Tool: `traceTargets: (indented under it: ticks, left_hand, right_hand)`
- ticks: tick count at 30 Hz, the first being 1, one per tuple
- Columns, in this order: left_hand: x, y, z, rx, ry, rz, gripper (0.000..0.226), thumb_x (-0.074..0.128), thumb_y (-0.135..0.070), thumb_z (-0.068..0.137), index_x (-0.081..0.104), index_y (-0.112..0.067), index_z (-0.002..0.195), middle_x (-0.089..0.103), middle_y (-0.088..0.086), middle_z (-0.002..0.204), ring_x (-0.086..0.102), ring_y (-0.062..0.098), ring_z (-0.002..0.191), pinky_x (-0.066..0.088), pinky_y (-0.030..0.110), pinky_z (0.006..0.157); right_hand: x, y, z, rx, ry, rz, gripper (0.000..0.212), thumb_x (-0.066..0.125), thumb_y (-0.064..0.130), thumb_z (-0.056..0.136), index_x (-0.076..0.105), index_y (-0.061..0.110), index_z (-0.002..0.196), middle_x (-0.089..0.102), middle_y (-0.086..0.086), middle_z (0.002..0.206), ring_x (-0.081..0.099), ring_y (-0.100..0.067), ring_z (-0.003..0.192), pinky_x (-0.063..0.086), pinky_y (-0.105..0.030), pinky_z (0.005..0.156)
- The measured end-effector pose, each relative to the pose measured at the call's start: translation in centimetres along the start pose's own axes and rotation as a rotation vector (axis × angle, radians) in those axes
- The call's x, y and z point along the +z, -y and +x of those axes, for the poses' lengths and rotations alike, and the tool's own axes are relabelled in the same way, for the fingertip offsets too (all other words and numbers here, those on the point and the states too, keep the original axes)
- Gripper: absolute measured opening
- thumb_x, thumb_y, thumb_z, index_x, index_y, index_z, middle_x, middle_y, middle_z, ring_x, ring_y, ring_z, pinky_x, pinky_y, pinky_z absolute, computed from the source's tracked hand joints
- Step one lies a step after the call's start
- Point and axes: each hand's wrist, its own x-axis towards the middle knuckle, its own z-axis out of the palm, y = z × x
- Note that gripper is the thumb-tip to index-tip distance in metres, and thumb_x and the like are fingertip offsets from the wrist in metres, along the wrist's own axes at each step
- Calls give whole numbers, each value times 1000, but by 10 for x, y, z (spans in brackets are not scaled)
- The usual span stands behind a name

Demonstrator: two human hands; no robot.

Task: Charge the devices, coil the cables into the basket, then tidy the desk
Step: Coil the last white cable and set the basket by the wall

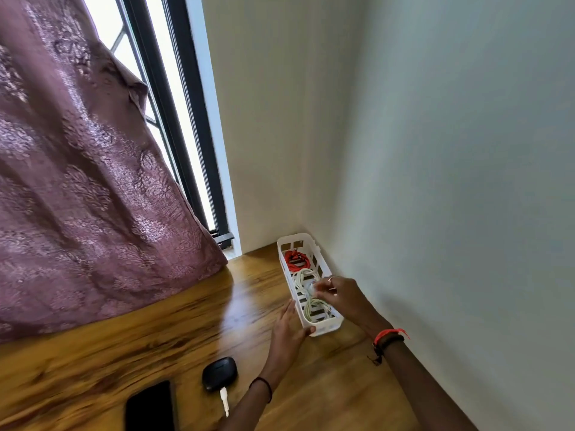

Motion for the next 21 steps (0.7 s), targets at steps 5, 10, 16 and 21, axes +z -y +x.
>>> traceTargets:
  ticks: [5,10,16,21]
  left_hand:
    - [4,-3,16,20,-39,33,67,72,-26,79,42,-17,138,45,0,139,42,13,126,38,27,105]
    - [9,-9,27,6,-45,29,67,68,-20,83,36,-15,142,45,4,138,41,16,127,35,24,103]
    - [14,-16,37,-21,-67,23,65,63,-19,87,31,-12,143,37,6,145,33,19,134,29,24,105]
    - [16,-22,40,-18,-76,9,64,61,-17,88,29,-12,144,33,7,148,30,20,136,29,31,109]
  right_hand:
    - [1,2,-11,-40,259,-95,28,74,21,75,71,11,101,70,-1,105,63,-8,96,51,-20,87]
    - [8,-7,-6,-43,138,-172,18,69,16,80,73,11,98,71,-5,104,64,-12,96,51,-25,88]
    - [10,-10,0,-5,47,-169,15,66,13,82,72,10,95,70,-5,101,65,-15,94,53,-29,85]
    - [10,-9,4,13,20,-185,16,66,13,83,72,9,97,70,-6,102,65,-16,94,52,-26,84]
